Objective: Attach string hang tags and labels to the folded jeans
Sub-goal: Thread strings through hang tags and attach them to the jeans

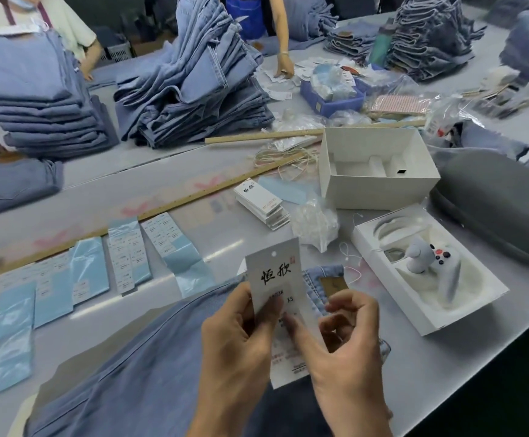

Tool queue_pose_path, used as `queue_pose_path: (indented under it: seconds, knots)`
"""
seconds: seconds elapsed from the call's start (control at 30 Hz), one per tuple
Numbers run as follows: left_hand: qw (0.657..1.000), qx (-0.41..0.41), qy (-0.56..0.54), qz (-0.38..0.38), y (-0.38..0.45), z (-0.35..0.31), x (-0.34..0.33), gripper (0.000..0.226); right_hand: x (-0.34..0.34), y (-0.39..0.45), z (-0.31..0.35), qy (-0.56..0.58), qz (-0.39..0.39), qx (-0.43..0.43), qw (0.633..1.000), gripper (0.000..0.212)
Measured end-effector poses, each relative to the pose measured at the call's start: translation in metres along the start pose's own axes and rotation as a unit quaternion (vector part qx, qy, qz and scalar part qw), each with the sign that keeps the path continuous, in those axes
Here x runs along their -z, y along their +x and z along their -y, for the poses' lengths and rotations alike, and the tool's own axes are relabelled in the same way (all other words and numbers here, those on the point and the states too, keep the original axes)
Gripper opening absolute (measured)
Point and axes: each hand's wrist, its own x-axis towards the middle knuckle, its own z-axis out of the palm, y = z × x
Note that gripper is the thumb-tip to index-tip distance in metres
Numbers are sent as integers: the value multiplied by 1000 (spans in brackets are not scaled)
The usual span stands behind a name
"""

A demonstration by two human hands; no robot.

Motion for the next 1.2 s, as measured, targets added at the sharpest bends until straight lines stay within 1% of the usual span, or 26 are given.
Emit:
queue_pose_path:
  seconds: [0.03, 0.07, 0.1, 0.17, 0.2, 0.27, 0.33, 0.4, 0.47, 0.5, 0.53, 0.57, 0.63, 0.67, 0.7, 0.73, 0.77, 0.83, 0.87, 0.9, 0.93, 0.97, 1.0, 1.07, 1.13, 1.2]
  knots:
    - [1000, -3, -1, -3, 0, 0, 0, 16, 0, 2, -1, 18, 0, -5, 1000, 56]
    - [1000, -3, -3, -4, 0, 0, 1, 20, 2, 5, -2, 21, 23, -11, 999, 56]
    - [1000, -6, 0, -4, 0, 1, 2, 24, 4, 8, 0, 11, 70, -24, 997, 50]
    - [1000, -23, 13, 6, 0, 2, 5, 28, 8, 12, 4, 4, 171, -51, 984, 32]
    - [999, -30, 4, 17, 1, 1, 7, 28, 10, 13, 5, 13, 189, -56, 980, 25]
    - [998, -19, -39, 55, 2, 3, 11, 35, 12, 13, 7, 40, 179, -65, 981, 21]
    - [991, 12, -66, 116, 3, 8, 16, 48, 11, 13, 8, 84, 166, -96, 978, 16]
    - [981, 33, -76, 178, 2, 12, 21, 58, 10, 13, 8, 117, 145, -118, 975, 11]
    - [970, 53, -87, 222, 2, 14, 24, 66, 11, 13, 10, 104, 124, -109, 981, 9]
    - [967, 68, -99, 226, 4, 14, 24, 68, 13, 14, 11, 90, 130, -100, 982, 9]
    - [967, 88, -116, 209, 6, 12, 24, 65, 15, 14, 12, 71, 154, -89, 982, 9]
    - [971, 108, -131, 169, 9, 11, 22, 60, 17, 15, 14, 47, 192, -79, 977, 9]
    - [983, 130, -123, 44, 17, 12, 20, 35, 23, 16, 14, -19, 288, -61, 956, 11]
    - [985, 134, -112, -7, 22, 13, 20, 25, 27, 17, 15, -52, 333, -52, 940, 14]
    - [984, 135, -108, -37, 25, 16, 22, 22, 31, 20, 15, -74, 357, -33, 930, 17]
    - [983, 138, -109, -53, 28, 17, 23, 21, 36, 25, 15, -84, 351, 0, 933, 18]
    - [982, 140, -110, -62, 29, 18, 25, 20, 42, 34, 12, -81, 312, 36, 946, 17]
    - [981, 142, -113, -68, 31, 20, 28, 13, 57, 65, -2, -61, 174, 81, 979, 13]
    - [981, 144, -113, -71, 30, 21, 27, 11, 64, 87, -16, -74, 101, 97, 987, 10]
    - [981, 145, -108, -70, 30, 23, 25, 12, 69, 113, -35, -114, 42, 111, 986, 8]
    - [982, 148, -100, -67, 29, 25, 22, 12, 74, 139, -59, -173, 9, 111, 978, 8]
    - [983, 148, -93, -63, 29, 28, 19, 11, 77, 163, -85, -239, 8, 97, 966, 9]
    - [983, 147, -85, -63, 29, 28, 16, 10, 80, 185, -111, -300, 32, 73, 951, 11]
    - [985, 141, -68, -68, 31, 30, 11, 10, 83, 216, -158, -391, 109, 29, 913, 17]
    - [986, 134, -53, -78, 31, 33, 8, 13, 84, 230, -191, -432, 172, 20, 885, 24]
    - [988, 126, -28, -84, 31, 36, 6, 15, 82, 233, -208, -446, 186, 28, 875, 26]
